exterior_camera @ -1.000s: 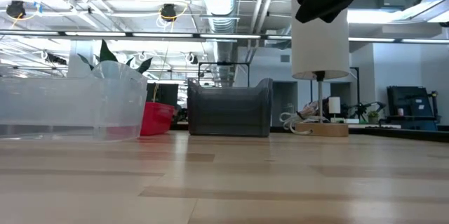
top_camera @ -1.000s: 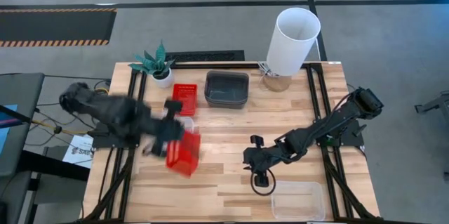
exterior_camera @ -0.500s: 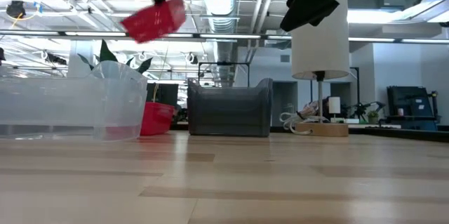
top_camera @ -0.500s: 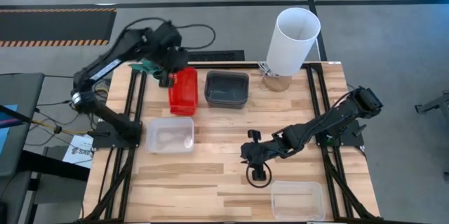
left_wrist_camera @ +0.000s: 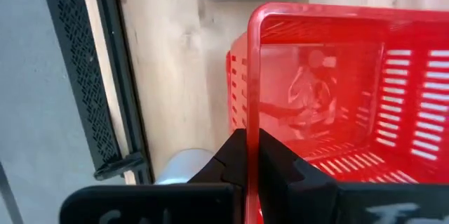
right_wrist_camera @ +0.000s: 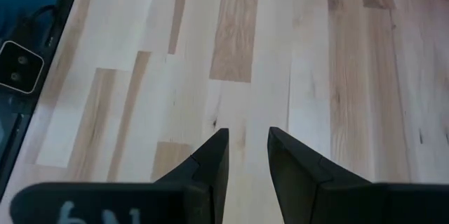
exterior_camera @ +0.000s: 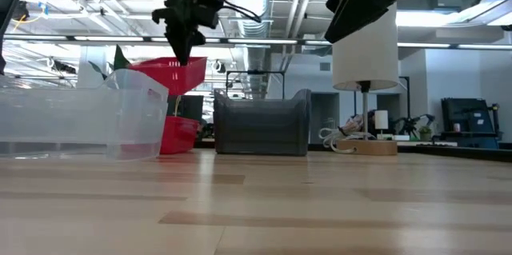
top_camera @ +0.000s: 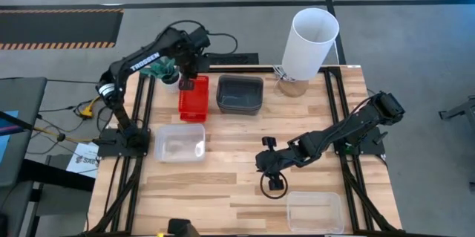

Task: Stack baskets by color
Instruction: Stack the bottom red bin on the top red bin

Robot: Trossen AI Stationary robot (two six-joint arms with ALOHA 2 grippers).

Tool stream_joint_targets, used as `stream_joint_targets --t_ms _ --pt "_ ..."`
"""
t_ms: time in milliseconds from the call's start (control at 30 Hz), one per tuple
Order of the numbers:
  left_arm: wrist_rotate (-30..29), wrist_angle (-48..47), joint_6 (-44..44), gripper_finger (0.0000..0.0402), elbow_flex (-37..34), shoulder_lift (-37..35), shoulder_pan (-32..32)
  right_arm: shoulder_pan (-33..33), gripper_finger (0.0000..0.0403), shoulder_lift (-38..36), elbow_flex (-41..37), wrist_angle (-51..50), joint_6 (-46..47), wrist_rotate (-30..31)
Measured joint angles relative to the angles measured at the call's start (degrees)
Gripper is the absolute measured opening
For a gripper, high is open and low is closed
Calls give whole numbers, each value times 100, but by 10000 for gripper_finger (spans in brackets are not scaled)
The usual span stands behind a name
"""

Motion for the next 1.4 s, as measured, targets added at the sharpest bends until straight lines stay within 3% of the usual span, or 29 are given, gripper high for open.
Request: stream_joint_targets --t_ms 433,1133,1400 --pt "242 819 308 0 -1134 -1 244 -72 120 0 0 0 -314 1" --pt "262 1434 315 1 -1829 10 265 -192 120 -2 0 7 -442 -22" --pt "230 1422 189 52 -1869 14 206 -186 120 -2 0 8 -439 -22"
